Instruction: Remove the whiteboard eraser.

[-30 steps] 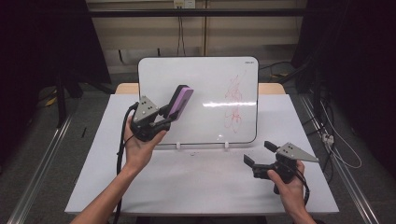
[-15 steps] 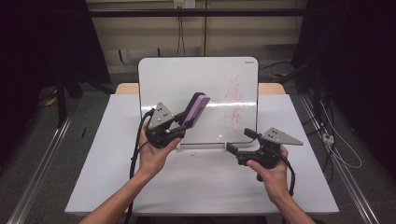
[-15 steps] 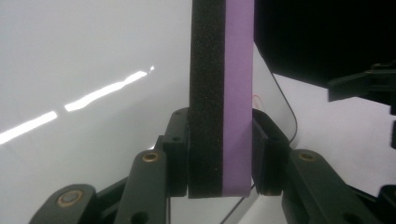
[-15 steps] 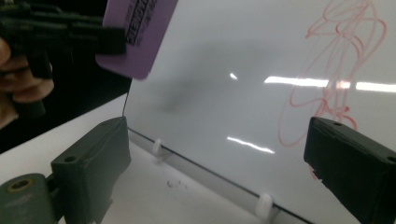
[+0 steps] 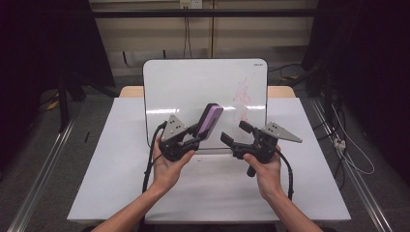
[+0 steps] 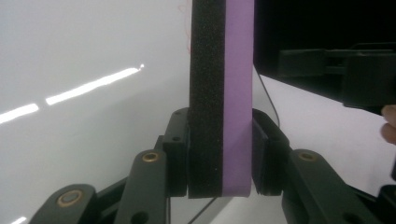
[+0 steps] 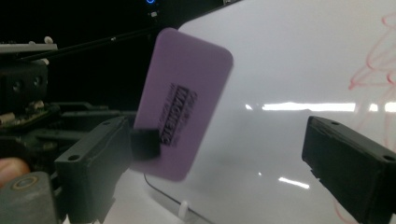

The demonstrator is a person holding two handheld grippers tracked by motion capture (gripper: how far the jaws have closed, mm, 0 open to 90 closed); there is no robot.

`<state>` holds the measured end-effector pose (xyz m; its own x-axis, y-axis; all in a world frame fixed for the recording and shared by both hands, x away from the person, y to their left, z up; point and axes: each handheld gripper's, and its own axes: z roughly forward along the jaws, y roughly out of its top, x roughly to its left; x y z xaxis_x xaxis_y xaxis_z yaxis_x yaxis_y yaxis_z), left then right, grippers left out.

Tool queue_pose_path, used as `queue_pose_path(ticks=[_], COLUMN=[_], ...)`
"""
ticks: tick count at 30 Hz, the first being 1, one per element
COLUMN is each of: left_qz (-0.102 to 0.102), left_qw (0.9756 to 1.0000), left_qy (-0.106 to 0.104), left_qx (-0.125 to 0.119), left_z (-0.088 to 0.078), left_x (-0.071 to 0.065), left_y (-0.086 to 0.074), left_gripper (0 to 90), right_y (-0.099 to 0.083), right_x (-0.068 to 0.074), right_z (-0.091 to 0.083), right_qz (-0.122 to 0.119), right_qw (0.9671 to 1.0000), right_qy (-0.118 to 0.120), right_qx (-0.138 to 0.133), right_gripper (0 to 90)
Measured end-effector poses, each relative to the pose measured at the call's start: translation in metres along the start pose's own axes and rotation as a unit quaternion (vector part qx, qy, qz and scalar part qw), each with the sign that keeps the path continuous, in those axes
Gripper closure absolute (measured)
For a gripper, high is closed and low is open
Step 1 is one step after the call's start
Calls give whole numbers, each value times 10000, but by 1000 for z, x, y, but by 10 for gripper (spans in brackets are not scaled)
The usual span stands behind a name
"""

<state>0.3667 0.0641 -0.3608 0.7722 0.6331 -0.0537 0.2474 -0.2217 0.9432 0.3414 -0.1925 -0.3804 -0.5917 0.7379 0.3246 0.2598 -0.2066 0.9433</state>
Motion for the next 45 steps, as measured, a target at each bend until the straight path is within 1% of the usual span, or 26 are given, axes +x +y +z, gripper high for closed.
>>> queue_pose_path(ticks=[2, 4, 7, 8, 9, 11, 12, 14, 16, 17, 19, 21, 23, 25, 26, 29, 30, 31, 33, 34, 35, 36, 39, 43, 44, 45], left_qz=[-15, -38, -51, -59, -23, -45, -39, -24, 7, 70, 90, 78, 53, 62, 65, 120, 110, 119, 96, 92, 68, 93, 65, 74, 79, 81], left_qw=[10000, 10000, 10000, 10000, 10000, 10000, 10000, 10000, 10000, 9999, 9999, 9999, 9999, 9999, 9999, 9999, 9999, 9999, 9999, 9999, 9999, 9999, 9999, 9999, 9998, 9998], left_qy=[-22, -5, -54, -42, -49, -46, -50, -53, -67, -80, -95, -95, -114, -94, -104, -110, -93, -78, -89, -88, -99, -99, -118, -136, -153, -132], left_qx=[-22, -62, -54, -46, -21, -39, -28, -37, -25, -27, -31, -34, -33, -32, -9, 1, -2, 4, 16, 15, 25, 38, 36, 52, 85, 85], left_z=[1, -1, -2, -3, -3, -3, -3, -2, -1, 0, 0, 0, 1, 2, 2, 3, 3, 3, 4, 5, 6, 6, 7, 8, 9, 9], left_x=[-2, -4, -6, -7, -7, -7, -7, -8, -11, -12, -13, -13, -13, -14, -15, -16, -17, -18, -17, -17, -17, -17, -17, -17, -16, -17], left_y=[0, -1, -6, -7, -7, -7, -7, -8, -9, -9, -9, -9, -9, -9, -10, -11, -11, -11, -13, -14, -14, -14, -16, -17, -18, -19], left_gripper=[639, 639, 639, 639, 639, 638, 639, 639, 639, 639, 639, 639, 639, 639, 639, 638, 638, 638, 638, 638, 638, 638, 636, 624, 598, 546], right_y=[4, 6, 1, -1, -4, -8, -9, -12, -14, -15, -17, -19, -21, -22, -22, -23, -24, -24, -26, -26, -27, -28, -27, -27, -27, -27], right_x=[2, 2, 3, 3, 4, 5, 6, 6, 6, 5, 7, 9, 10, 10, 10, 12, 12, 12, 11, 11, 11, 11, 11, 13, 13, 13], right_z=[3, 4, 6, 7, 8, 9, 9, 10, 12, 13, 15, 16, 17, 19, 20, 20, 20, 20, 20, 20, 20, 21, 20, 19, 19, 19], right_qz=[-26, 124, 246, 282, 328, 305, 339, 375, 505, 559, 628, 720, 791, 955, 1008, 1123, 1151, 1170, 1341, 1375, 1398, 1408, 1361, 1188, 1156, 1134], right_qw=[9999, 9994, 9987, 9987, 9986, 9984, 9982, 9981, 9974, 9971, 9966, 9957, 9950, 9935, 9929, 9918, 9915, 9913, 9891, 9888, 9885, 9884, 9893, 9918, 9922, 9925], right_qy=[-14, 61, 97, 140, 183, 165, 191, 149, 215, 223, 261, 363, 368, 403, 411, 375, 338, 320, 332, 321, 318, 299, 282, 205, 202, 193], right_qx=[-166, -333, -439, -397, -385, -441, -456, -467, -464, -457, -467, -457, -480, -470, -478, -488, -505, -515, -500, -487, -482, -479, -452, -426, -418, -416], right_gripper=[86, 118, 132, 139, 156, 200, 208, 213, 231, 229, 235, 257, 286, 297, 325, 352, 393, 394, 402, 404, 405, 405, 409, 414, 414, 414])
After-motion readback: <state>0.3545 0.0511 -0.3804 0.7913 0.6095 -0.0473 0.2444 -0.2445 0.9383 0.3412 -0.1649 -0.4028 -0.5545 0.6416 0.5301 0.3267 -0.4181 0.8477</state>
